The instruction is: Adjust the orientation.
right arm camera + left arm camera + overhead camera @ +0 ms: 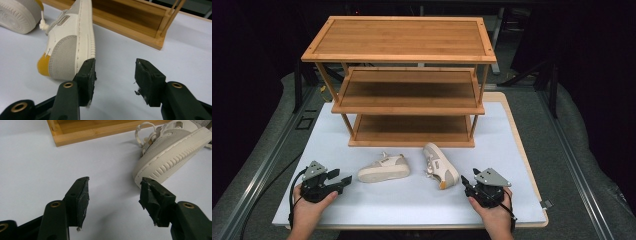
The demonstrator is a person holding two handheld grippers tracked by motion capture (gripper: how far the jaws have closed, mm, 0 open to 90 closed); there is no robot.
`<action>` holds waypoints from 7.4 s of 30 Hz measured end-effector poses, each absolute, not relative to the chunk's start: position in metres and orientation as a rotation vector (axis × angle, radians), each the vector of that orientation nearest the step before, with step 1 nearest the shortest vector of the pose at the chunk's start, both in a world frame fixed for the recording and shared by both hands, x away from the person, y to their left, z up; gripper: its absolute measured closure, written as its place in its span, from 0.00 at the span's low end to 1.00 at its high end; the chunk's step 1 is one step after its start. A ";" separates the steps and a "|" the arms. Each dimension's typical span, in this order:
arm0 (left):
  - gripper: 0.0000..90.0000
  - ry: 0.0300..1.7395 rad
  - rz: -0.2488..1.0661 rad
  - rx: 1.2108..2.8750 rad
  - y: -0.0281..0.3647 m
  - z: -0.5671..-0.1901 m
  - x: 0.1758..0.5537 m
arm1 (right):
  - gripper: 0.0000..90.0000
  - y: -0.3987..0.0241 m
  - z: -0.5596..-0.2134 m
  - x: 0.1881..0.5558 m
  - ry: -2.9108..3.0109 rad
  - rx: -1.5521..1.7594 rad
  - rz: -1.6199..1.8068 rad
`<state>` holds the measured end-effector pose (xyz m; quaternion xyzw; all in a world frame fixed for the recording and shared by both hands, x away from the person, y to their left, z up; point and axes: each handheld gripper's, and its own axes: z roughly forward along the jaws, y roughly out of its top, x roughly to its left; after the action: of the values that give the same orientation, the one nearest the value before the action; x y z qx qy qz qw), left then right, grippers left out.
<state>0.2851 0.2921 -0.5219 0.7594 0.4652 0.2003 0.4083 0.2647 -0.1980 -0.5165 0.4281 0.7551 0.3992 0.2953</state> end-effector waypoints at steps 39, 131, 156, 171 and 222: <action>0.39 1.159 0.342 1.765 0.255 -0.505 0.307 | 0.55 -0.199 -0.511 0.257 1.973 1.144 1.115; 0.59 1.164 0.360 1.961 0.215 -0.516 0.249 | 0.54 -0.199 -0.506 0.250 1.927 1.133 1.156; 0.90 1.084 0.652 1.953 0.213 -0.486 0.285 | 0.54 -0.194 -0.506 0.249 1.924 1.105 1.155; 0.70 1.068 0.465 1.958 0.208 -0.510 0.288 | 0.57 -0.148 -0.503 0.264 2.071 0.921 1.221; 0.53 1.137 0.277 1.868 0.220 -0.519 0.291 | 0.74 -0.185 -0.510 0.350 2.128 1.261 1.092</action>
<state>0.2909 0.2200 -0.5194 0.7561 0.4600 0.1121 0.4517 0.3496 -0.1855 -0.5096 0.4552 0.7682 0.3942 0.2173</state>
